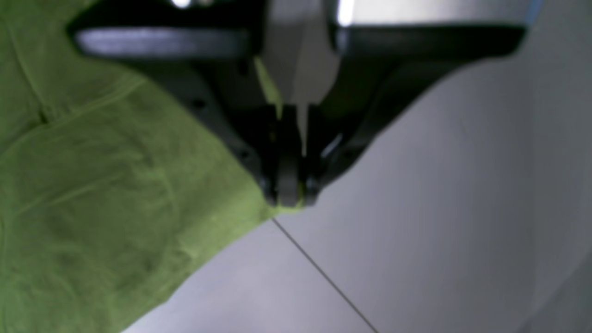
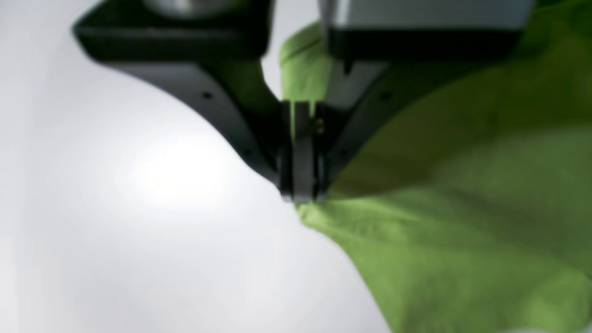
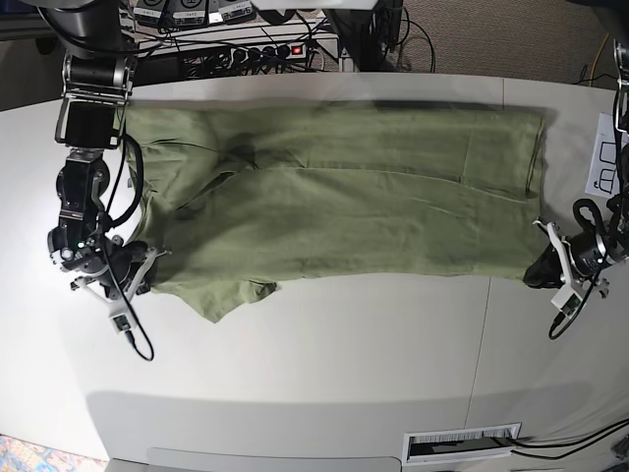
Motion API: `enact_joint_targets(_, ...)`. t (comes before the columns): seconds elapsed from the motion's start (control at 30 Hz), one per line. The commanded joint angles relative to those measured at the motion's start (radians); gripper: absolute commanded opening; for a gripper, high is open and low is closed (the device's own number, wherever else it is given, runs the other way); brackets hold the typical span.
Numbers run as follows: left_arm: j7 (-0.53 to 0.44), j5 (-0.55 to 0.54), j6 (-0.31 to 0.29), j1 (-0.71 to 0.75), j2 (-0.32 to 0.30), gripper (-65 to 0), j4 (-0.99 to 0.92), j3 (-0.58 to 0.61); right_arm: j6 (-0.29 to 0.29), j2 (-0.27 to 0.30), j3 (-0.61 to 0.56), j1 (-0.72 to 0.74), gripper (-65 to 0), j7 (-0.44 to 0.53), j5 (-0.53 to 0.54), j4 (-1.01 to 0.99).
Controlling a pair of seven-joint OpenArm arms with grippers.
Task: Fold the T-shirt properly
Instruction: 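Grasp the opposite edge with both grippers and fold it over, then hold the hem end with left gripper, pull collar end with right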
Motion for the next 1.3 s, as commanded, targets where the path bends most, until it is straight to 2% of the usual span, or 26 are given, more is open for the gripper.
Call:
enact_joint_targets(0.0, -0.024, -0.019, 0.002, -0.022, -0.027, -65.0, 0.014, -0.008, -0.002, 0.021, 0.004, 0.024, -65.0, -0.002, 0.024, 0.032)
enact_joint_targets(0.13, -0.007, -0.099, 0.002, -0.022, -0.043, -65.0, 0.015, -0.008, -0.002, 0.034, 0.004, 0.024, -65.0, -0.079, 0.094, 0.081)
enact_joint_targets(0.37, 0.197, -0.283, 0.002, -0.021, -0.115, -65.0, 0.062, -0.009, -0.001, 0.037, 0.004, 0.022, -65.0, -0.241, 0.198, 0.134)
enact_joint_targets(0.53, 0.270, -0.379, 0.002, 0.013, -0.174, -65.0, 0.085, -0.009, -0.001, 0.037, 0.004, 0.022, -65.0, -0.356, 0.257, 0.180)
enact_joint_targets(0.67, 0.280, -0.389, 0.002, 0.092, -0.210, -65.0, 0.120, -0.009, -0.001, 0.037, 0.004, 0.022, -65.0, -0.395, 0.266, 0.191)
enact_joint_targets(0.83, 0.292, -0.393, 0.002, 0.195, -0.218, -65.0, 0.165, -0.009, 0.000, 0.037, 0.004, 0.022, -65.0, -0.408, 0.286, 0.191)
enact_joint_targets(1.03, 0.299, -0.392, 0.002, 0.293, -0.218, -65.0, 0.206, -0.009, 0.002, 0.072, 0.004, 0.025, -65.0, -0.324, 0.290, 0.191)
enact_joint_targets(1.2, 0.299, -0.392, 0.002, 0.341, -0.217, -65.0, 0.232, -0.009, 0.003, 0.109, 0.004, 0.024, -65.0, -0.402, 0.404, 0.192)
enact_joint_targets(1.27, 0.299, -0.391, 0.002, 0.350, -0.217, -65.0, 0.238, -0.009, 0.029, 0.116, 0.004, 0.024, -65.0, -0.426, 0.455, 0.192)
